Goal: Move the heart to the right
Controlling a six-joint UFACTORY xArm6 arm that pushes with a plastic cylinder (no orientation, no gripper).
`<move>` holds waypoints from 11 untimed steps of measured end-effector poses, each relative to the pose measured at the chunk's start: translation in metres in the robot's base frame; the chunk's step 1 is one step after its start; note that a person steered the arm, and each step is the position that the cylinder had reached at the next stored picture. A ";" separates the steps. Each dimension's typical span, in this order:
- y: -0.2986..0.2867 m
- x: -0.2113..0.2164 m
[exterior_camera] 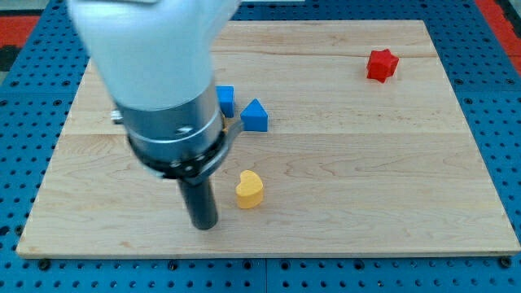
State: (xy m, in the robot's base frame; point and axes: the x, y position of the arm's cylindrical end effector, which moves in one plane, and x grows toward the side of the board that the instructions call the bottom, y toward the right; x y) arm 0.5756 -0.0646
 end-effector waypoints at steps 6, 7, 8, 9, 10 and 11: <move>0.141 -0.045; 0.120 -0.025; 0.134 -0.014; 0.163 -0.046; 0.181 -0.071; 0.182 -0.093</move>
